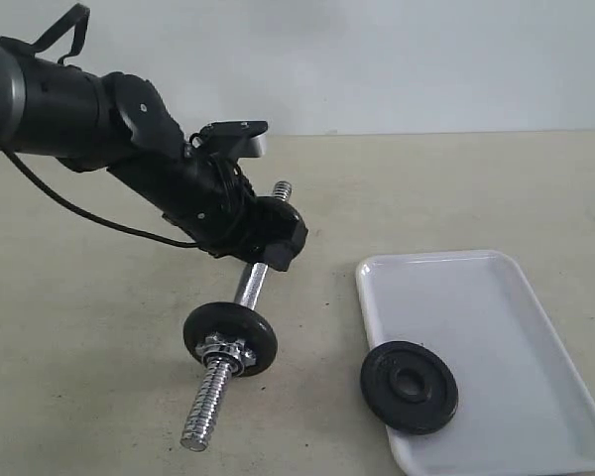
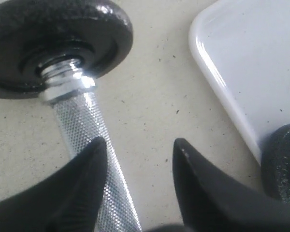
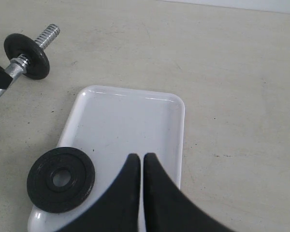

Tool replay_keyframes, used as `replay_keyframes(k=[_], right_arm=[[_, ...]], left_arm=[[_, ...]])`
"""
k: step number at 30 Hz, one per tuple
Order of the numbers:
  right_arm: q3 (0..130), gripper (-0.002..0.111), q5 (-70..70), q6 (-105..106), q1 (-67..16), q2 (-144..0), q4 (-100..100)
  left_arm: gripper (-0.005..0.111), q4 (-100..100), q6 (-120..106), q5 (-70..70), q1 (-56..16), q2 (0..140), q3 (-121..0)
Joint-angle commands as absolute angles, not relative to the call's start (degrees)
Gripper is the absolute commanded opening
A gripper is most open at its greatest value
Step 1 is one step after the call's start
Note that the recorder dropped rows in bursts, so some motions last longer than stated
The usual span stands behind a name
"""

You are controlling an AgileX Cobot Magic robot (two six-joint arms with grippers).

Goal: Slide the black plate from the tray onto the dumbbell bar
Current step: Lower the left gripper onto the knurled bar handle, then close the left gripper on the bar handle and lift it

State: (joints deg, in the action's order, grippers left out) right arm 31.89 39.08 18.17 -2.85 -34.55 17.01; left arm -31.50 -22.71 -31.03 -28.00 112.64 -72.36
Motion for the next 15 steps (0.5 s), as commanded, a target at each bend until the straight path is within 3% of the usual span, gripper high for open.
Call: replay_keyframes(k=[1, 7, 15], right_arm=[[32.2, 0.000, 38.4, 18.8, -3.1, -34.4, 17.2], [32.2, 0.000, 38.3, 18.8, -3.1, -34.4, 17.2], [32.2, 0.000, 38.2, 18.8, -3.1, -34.4, 17.2]], left_arm=[[0.042, -27.8, -18.0, -32.5, -27.9, 114.1, -73.4], [0.039, -13.5, -6.1, -36.2, -27.9, 114.1, -75.5], [0.039, -11.3, -4.3, -37.1, -27.9, 114.1, -75.6]])
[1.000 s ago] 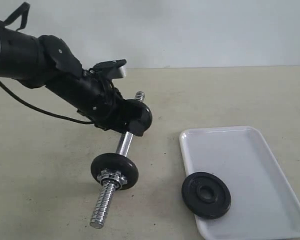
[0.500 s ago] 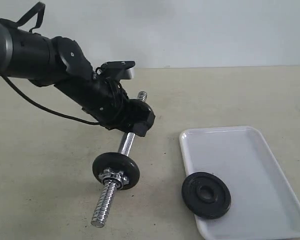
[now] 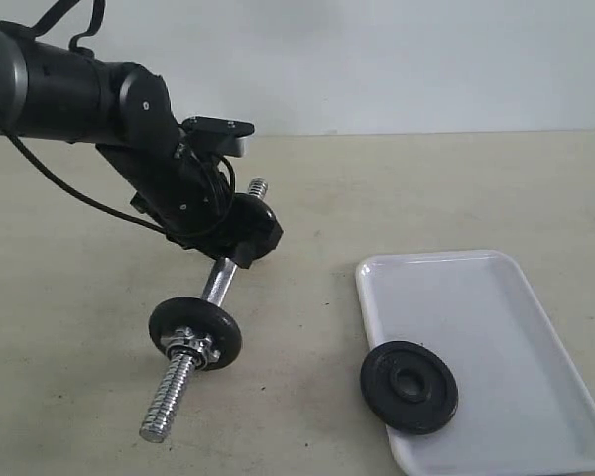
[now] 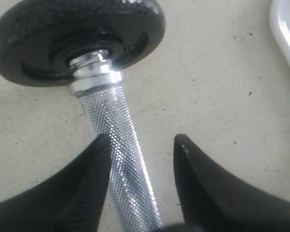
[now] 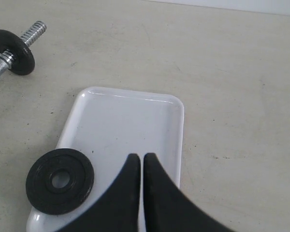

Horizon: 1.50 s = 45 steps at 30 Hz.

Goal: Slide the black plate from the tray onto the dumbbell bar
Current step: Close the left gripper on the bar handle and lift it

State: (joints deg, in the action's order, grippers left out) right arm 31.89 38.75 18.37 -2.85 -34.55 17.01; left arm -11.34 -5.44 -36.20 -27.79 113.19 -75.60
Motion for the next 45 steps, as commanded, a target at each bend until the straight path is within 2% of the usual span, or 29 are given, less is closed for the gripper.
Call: replay_keyframes(k=[1, 31, 45], right_arm=[[32.2, 0.000, 38.2, 18.8, -3.1, -34.4, 17.2], [32.2, 0.000, 38.3, 18.8, -3.1, -34.4, 17.2], [32.2, 0.000, 38.3, 18.8, -3.1, -34.4, 17.2]], left_arm=[[0.039, -11.3, -4.3, -37.4, -27.9, 114.1, -75.6], [0.039, -5.1, 0.4, -35.8, -27.9, 114.8, -75.6], [0.039, -5.1, 0.4, -33.6, -27.9, 120.3, -75.6]])
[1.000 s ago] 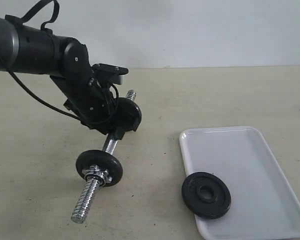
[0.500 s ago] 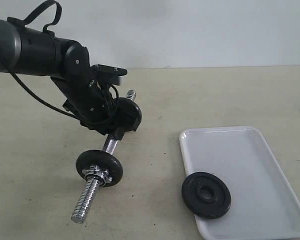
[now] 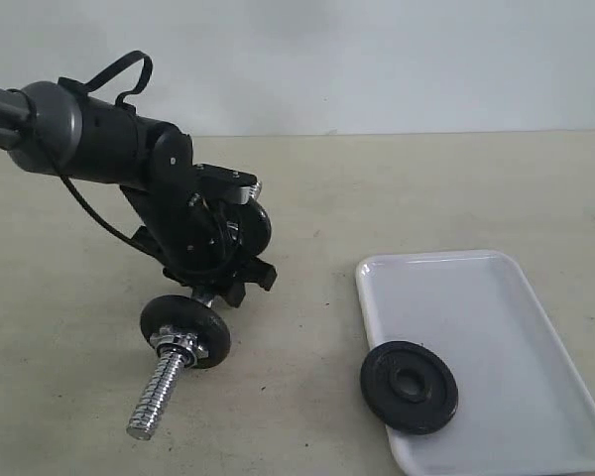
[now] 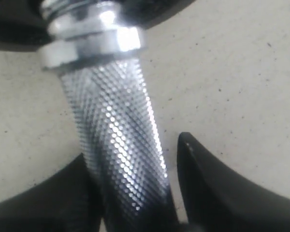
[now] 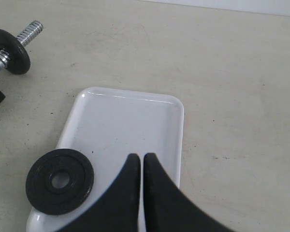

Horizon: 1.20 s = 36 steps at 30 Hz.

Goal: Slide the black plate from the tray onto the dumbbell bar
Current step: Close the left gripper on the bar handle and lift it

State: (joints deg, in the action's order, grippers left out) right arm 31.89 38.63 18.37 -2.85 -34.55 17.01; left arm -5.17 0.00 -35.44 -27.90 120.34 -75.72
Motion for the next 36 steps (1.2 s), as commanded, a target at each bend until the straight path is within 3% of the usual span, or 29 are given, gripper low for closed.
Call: replay_keyframes(k=[1, 14, 23, 36], right_arm=[[32.2, 0.000, 38.3, 18.8, -3.1, -34.4, 17.2], [32.2, 0.000, 38.3, 18.8, -3.1, -34.4, 17.2], [32.2, 0.000, 38.3, 18.8, -3.1, -34.4, 17.2], [32.2, 0.000, 38.3, 18.8, -3.1, -34.4, 17.2]], left_arm=[[0.039, -5.1, 0.4, -33.1, -27.9, 120.3, -75.6], [0.038, -4.9, 0.0, -33.1, -27.9, 120.3, -75.6], [0.005, -4.5, -3.0, -33.1, -27.9, 120.3, -75.6], [0.004, -4.5, -7.1, -33.1, -27.9, 120.3, -75.6]])
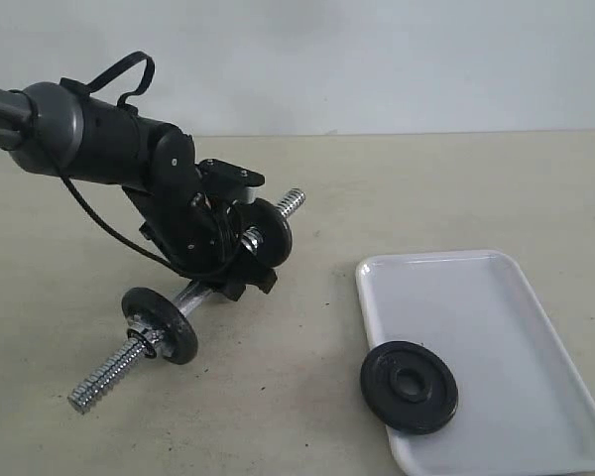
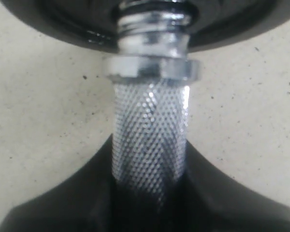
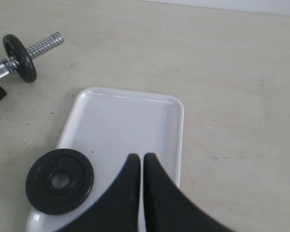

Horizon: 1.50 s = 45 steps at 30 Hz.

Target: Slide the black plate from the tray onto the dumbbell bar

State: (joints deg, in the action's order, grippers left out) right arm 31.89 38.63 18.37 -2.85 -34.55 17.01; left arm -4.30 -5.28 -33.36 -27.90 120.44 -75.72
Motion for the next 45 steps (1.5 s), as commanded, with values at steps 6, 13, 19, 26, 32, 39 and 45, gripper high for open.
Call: replay_keyframes(k=[6, 13, 19, 26, 32, 39, 45], right_arm=[[32.2, 0.000, 38.3, 18.9, -3.1, -34.4, 17.2], [32.2, 0.000, 38.3, 18.9, -3.1, -34.4, 17.2], [32.2, 0.000, 38.7, 18.8, -3.1, -34.4, 17.2], [32.2, 0.000, 38.9, 18.8, -3.1, -34.4, 17.2], [32.2, 0.000, 38.9, 18.8, -3.1, -34.4, 17.2], [32.2, 0.000, 38.9, 18.8, -3.1, -34.4, 17.2], [32.2, 0.000, 38.9, 18.8, -3.1, -34.4, 17.2]], left_arm=[[0.004, -4.5, -8.3, -33.2, -27.9, 120.3, -75.6], [0.004, -4.5, -8.7, -33.3, -27.9, 120.3, -75.6], [0.004, -4.7, -10.4, -33.9, -27.9, 120.3, -75.6], [0.004, -5.5, -12.1, -30.0, -27.9, 120.3, -72.8], [0.004, -5.8, -12.1, -21.3, -27.9, 118.9, -66.0], [0.004, -5.8, -12.1, -13.2, -27.9, 115.2, -58.7], [0.004, -5.8, -12.1, -10.1, -27.9, 111.3, -55.0]])
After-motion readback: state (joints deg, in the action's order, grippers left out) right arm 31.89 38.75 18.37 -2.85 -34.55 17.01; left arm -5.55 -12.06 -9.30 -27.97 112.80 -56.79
